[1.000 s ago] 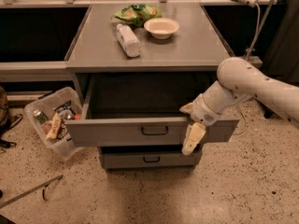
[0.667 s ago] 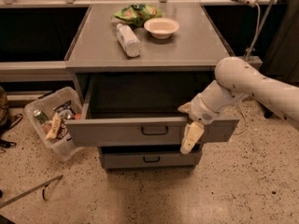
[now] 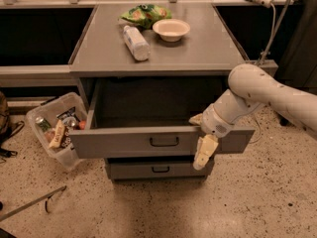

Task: Open top drawer

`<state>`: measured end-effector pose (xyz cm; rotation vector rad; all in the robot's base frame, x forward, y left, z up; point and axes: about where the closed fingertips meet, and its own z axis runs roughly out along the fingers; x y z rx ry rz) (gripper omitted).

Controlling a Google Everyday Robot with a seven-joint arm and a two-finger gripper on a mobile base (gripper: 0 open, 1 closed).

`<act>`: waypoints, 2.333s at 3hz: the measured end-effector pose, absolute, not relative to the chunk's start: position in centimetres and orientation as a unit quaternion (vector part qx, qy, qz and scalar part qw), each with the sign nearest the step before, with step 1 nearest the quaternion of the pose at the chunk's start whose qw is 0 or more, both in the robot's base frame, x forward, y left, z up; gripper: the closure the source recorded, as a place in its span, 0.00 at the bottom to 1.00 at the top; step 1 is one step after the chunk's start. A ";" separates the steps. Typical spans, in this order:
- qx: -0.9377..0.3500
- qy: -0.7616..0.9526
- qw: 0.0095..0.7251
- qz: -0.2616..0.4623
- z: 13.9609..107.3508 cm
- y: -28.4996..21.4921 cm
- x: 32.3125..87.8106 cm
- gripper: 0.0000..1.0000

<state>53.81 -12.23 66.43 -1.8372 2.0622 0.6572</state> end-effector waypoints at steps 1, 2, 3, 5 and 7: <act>-0.633 0.722 0.153 0.235 66.7 -12.4 52.4 0.00; -0.623 0.724 0.159 0.250 67.9 -12.3 47.8 0.00; -0.623 0.724 0.159 0.250 67.9 -12.3 47.8 0.00; -0.627 0.722 0.131 0.261 68.0 -11.3 43.4 0.00; -0.609 0.738 0.124 0.261 69.7 -11.8 39.7 0.00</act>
Offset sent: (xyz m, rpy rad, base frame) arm -0.2009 -0.0006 0.0509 0.1332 0.0741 -0.0764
